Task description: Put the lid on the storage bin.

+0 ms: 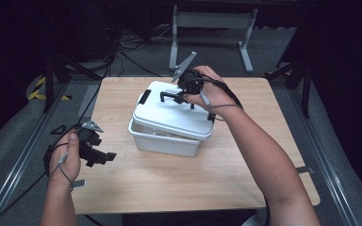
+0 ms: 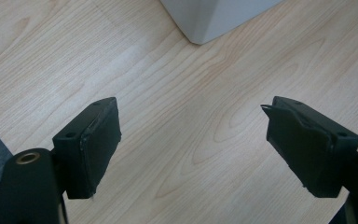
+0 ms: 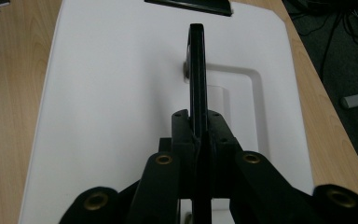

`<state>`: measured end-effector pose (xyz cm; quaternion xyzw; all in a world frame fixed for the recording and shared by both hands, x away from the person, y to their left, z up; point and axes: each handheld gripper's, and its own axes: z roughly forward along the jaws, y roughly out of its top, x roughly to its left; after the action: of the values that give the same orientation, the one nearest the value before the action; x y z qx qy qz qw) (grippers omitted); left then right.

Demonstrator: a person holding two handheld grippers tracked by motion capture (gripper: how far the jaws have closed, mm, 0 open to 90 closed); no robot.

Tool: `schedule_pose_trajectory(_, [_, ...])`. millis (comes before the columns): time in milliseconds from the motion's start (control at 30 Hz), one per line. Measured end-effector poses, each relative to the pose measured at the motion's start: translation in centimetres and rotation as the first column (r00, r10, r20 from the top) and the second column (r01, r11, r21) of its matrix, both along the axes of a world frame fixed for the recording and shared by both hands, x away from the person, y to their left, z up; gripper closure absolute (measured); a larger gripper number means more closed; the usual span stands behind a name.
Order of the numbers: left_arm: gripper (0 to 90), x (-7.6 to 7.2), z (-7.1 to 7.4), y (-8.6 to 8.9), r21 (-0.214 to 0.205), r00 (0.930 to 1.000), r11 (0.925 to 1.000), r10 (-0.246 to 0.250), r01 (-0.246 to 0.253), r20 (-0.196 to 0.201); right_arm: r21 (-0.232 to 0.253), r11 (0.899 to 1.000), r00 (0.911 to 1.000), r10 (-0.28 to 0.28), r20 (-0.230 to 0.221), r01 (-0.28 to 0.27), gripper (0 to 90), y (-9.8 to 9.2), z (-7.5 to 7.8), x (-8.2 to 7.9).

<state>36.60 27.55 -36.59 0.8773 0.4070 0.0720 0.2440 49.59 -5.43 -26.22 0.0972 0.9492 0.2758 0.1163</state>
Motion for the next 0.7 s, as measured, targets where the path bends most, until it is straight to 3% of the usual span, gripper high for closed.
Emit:
schedule_pose_trajectory(333, [18.1,0.0,0.0,0.0,-0.002,0.9999,1.0,0.001,-0.001,-0.01,-0.006,0.998,0.9982,0.059,-0.007,-0.059,84.2,1.4,-1.4,0.2])
schedule_pose_trajectory(700, [18.0,-0.1,0.0,0.0,-0.002,1.0,1.0,-0.001,0.001,-0.007,-0.021,0.996,0.9964,0.081,-0.024,-0.082,84.1,2.6,-2.2,0.3])
